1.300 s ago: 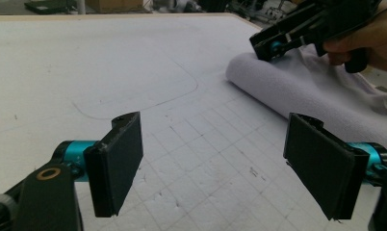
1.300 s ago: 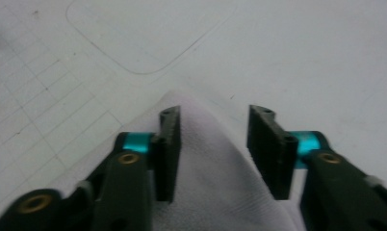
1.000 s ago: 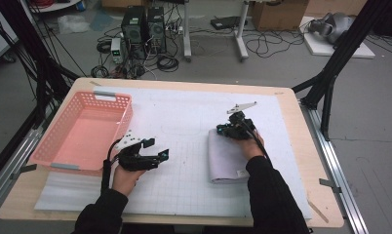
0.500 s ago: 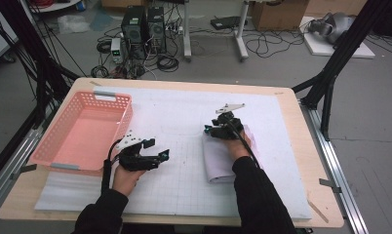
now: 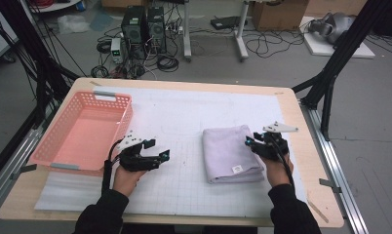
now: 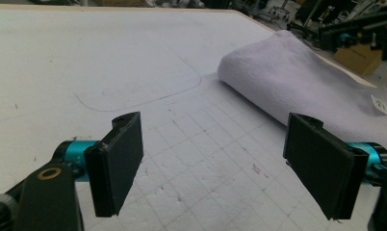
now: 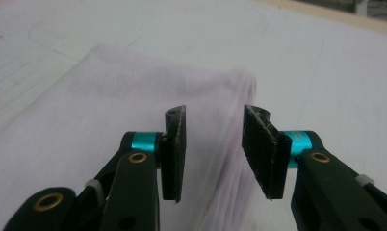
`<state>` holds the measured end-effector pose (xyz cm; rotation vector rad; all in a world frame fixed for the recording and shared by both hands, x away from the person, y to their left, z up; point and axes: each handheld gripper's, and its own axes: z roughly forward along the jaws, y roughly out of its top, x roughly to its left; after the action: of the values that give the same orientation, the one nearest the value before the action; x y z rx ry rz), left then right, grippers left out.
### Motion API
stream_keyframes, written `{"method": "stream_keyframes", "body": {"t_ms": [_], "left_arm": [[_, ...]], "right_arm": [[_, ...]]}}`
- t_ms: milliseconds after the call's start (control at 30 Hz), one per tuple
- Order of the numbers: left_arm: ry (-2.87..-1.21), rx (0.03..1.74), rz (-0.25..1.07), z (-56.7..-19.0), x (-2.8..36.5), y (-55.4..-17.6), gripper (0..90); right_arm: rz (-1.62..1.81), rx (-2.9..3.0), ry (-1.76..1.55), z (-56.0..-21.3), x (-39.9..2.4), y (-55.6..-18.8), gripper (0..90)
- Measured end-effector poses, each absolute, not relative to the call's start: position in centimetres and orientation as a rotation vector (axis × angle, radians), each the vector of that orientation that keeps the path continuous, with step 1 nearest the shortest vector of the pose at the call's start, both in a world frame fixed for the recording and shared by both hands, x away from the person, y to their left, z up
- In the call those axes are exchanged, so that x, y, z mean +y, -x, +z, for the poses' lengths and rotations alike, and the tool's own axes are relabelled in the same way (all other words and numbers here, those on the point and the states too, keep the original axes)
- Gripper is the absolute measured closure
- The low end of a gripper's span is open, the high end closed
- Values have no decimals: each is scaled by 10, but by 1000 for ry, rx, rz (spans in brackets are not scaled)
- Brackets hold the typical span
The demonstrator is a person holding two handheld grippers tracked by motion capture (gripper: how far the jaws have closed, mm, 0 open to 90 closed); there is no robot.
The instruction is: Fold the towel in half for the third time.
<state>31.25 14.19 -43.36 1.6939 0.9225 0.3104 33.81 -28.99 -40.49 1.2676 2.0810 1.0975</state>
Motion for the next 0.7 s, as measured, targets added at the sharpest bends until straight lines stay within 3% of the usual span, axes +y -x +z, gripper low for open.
{"method": "stream_keyframes", "body": {"t_ms": [67, 200, 467, 533, 567, 633, 700], "left_arm": [[-1698, 922, 308, -434, 142, -312, 222], [-1698, 920, 311, -434, 141, -312, 222], [-1699, 927, 312, -434, 141, -313, 222], [-1702, 925, 313, -434, 141, -313, 222], [-1702, 921, 313, -434, 140, -312, 222], [-1701, 921, 315, -434, 140, -312, 223], [-1707, 922, 312, -435, 139, -312, 223]], "right_arm": [[1091, 2090, -1357, -415, -295, -324, 655], [1036, 2141, -1421, -431, -299, -309, 846], [943, 2138, -1468, -427, -304, -287, 861], [955, 2132, -1500, -427, -306, -287, 828], [938, 2118, -1479, -426, -304, -288, 700], [973, 2080, -1422, -423, -304, -290, 578], [1046, 2038, -1323, -416, -305, -299, 558]]}}
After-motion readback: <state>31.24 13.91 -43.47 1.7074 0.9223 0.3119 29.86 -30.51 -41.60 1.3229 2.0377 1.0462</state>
